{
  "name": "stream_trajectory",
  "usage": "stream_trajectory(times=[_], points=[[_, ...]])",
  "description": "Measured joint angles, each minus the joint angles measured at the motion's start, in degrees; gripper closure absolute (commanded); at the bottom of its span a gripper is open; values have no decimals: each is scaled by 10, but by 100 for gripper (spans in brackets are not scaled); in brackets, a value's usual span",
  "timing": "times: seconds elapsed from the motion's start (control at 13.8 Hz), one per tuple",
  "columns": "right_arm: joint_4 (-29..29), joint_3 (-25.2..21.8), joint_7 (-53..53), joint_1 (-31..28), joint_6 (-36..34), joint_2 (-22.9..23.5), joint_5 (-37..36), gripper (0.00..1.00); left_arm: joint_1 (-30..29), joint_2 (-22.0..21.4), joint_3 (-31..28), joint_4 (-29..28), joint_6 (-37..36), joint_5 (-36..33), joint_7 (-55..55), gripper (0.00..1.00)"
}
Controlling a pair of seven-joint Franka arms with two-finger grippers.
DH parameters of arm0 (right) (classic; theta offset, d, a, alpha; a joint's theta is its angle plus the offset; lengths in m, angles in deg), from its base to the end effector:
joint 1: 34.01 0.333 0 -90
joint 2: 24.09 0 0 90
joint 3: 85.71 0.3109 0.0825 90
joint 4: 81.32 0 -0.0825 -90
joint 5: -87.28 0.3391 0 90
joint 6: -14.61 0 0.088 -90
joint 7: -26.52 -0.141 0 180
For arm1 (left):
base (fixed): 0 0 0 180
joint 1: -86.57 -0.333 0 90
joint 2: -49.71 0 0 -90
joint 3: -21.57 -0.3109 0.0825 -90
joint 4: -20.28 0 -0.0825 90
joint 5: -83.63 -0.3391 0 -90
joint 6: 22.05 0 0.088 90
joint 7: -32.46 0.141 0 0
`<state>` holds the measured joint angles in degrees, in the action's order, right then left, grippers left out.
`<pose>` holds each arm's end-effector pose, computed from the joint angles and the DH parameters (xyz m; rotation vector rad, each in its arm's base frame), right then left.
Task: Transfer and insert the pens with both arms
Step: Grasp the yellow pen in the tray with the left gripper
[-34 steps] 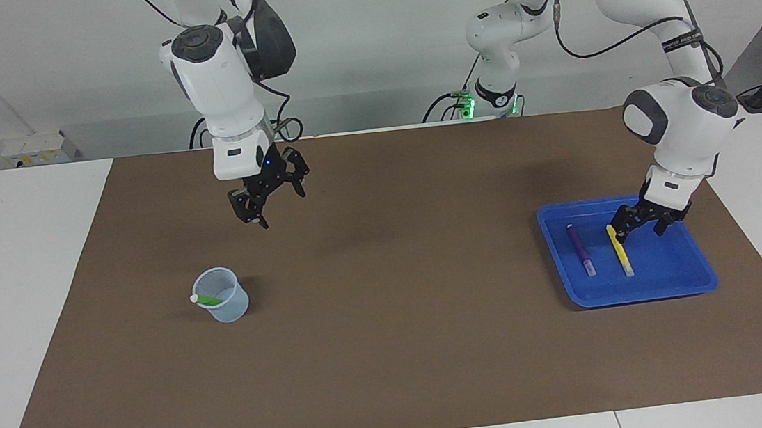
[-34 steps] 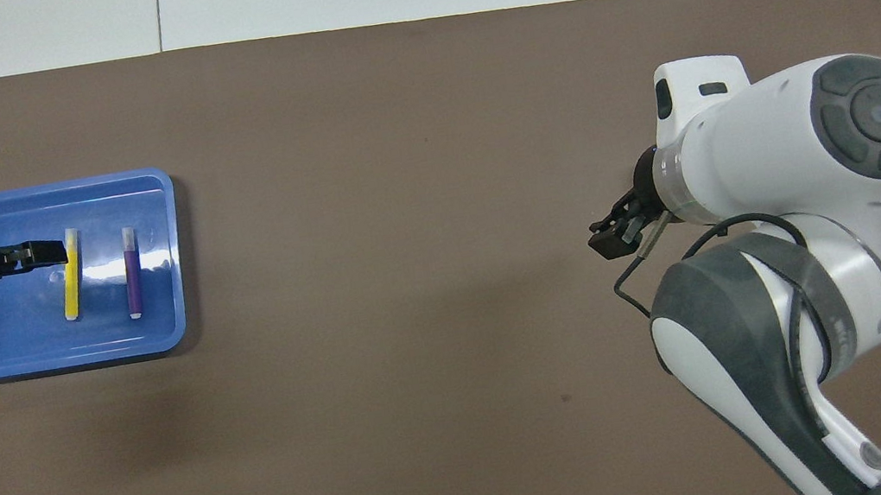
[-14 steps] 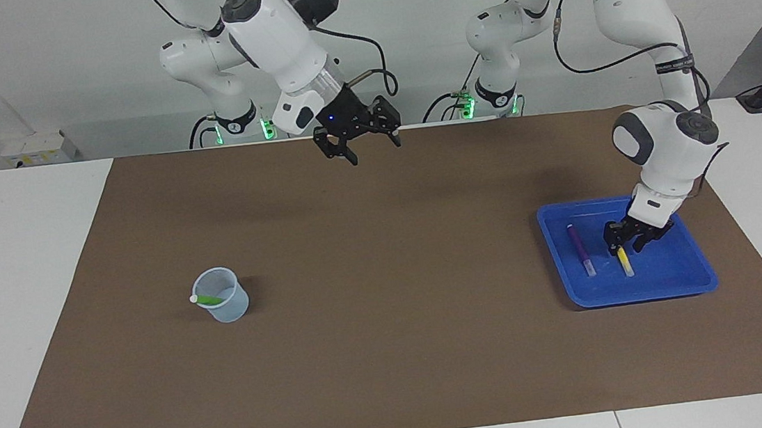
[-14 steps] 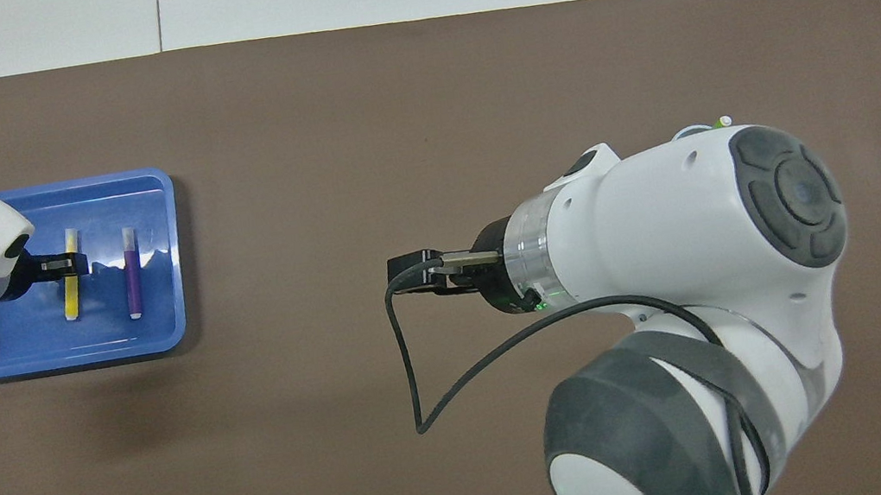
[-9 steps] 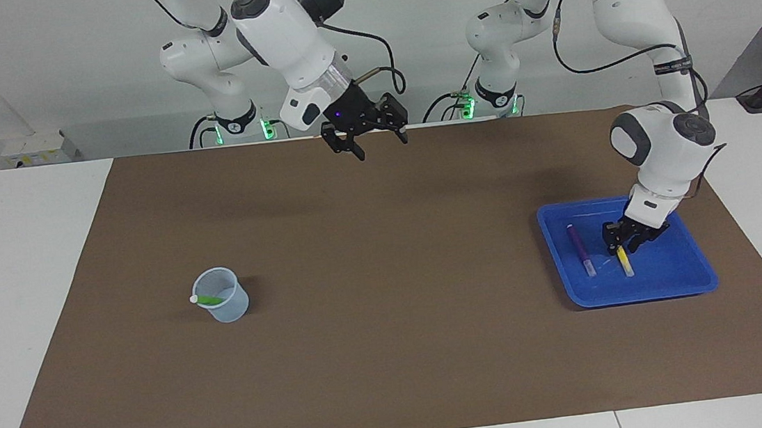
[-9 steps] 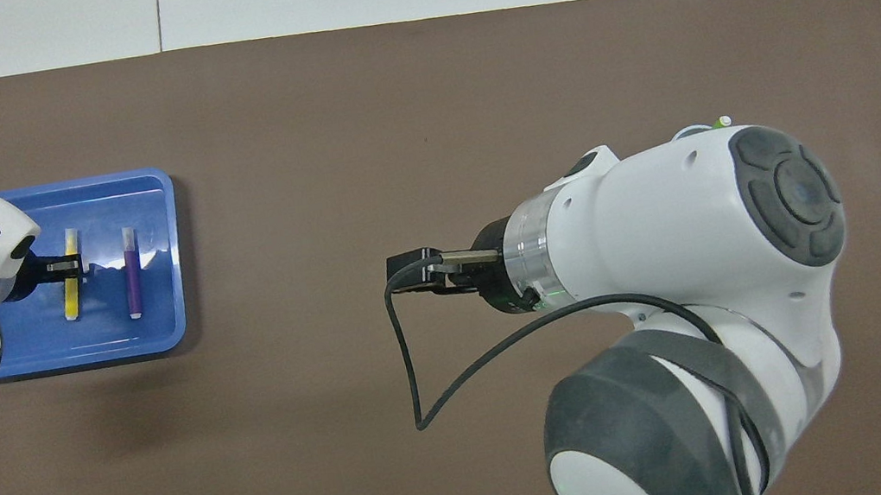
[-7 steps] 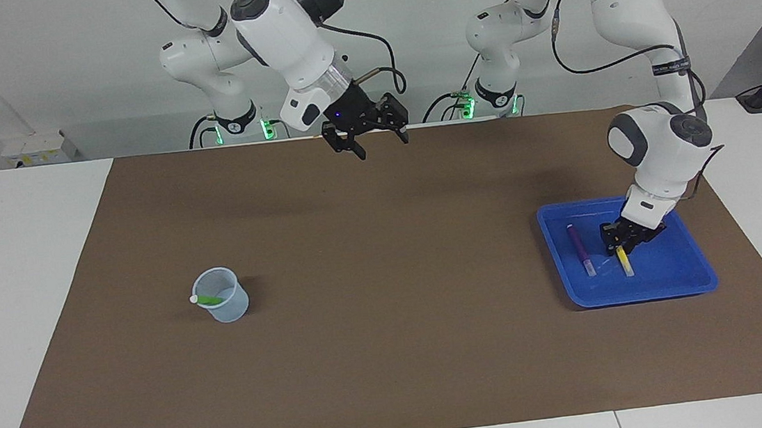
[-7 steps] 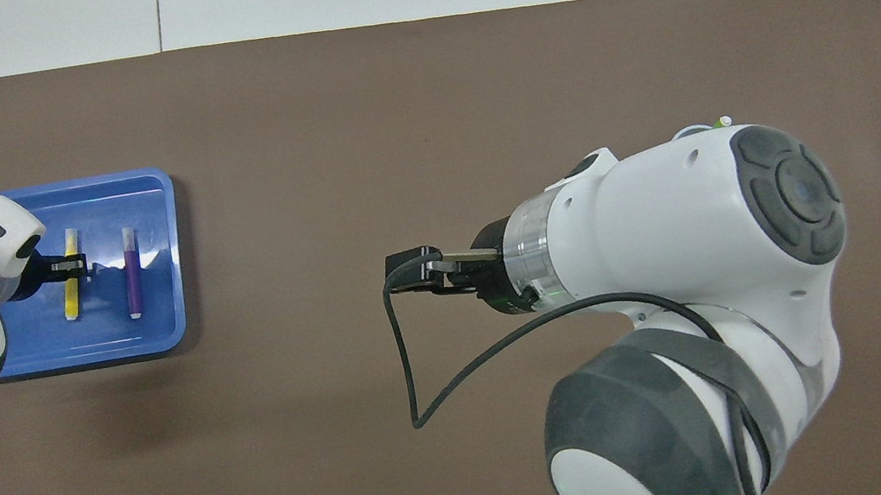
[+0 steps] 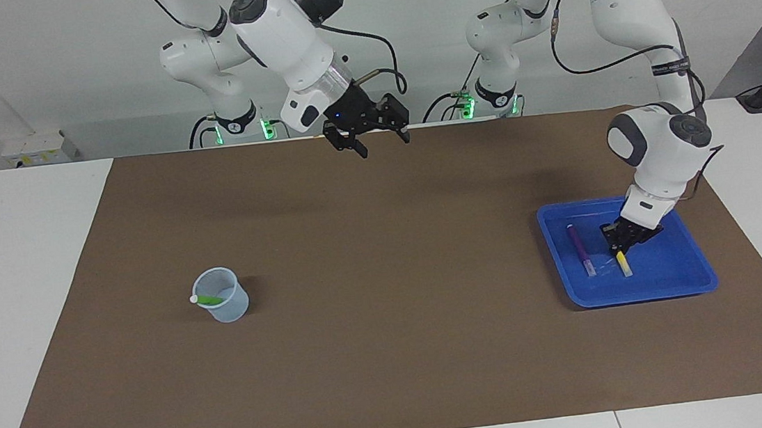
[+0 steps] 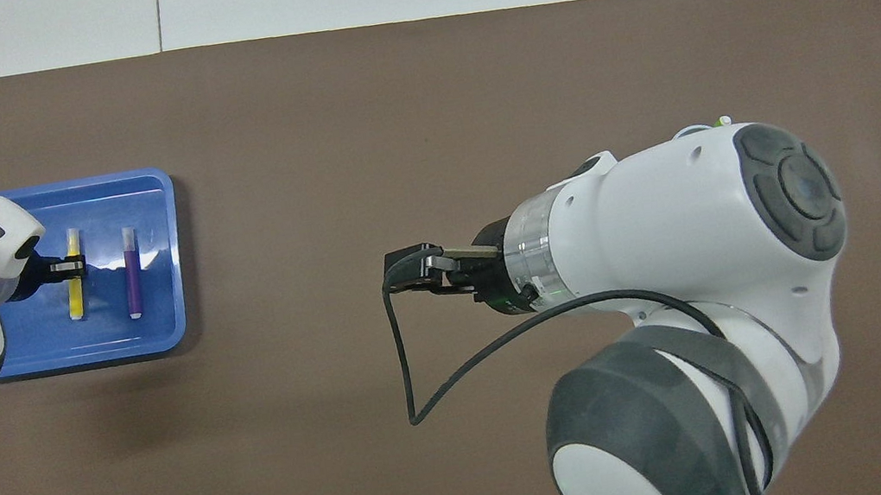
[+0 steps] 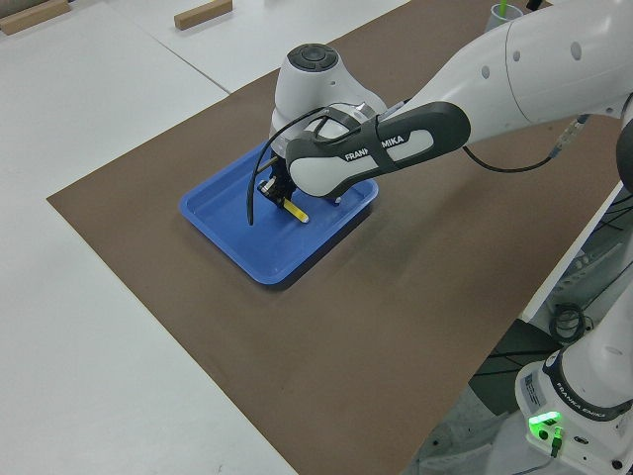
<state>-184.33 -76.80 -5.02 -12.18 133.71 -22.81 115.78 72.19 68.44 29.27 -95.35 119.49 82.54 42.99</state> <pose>0.4637 0.3196 0.5341 -2.5982 0.2649 0.0331 0.5788 0.0707 0.2956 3.1226 -0.1117 0.2057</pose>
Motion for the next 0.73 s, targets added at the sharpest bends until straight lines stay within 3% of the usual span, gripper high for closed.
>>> stream_trajectory(times=[0.22,0.51,0.73], points=[[0,0,0,0,0,0,0,0,-5,-1,-5,12,-21,0,0,100],[0,0,0,0,0,0,0,0,-11,-9,-5,71,-111,0,0,100],[0,0,0,0,0,0,0,0,-11,-13,-5,79,-123,1,-1,100]])
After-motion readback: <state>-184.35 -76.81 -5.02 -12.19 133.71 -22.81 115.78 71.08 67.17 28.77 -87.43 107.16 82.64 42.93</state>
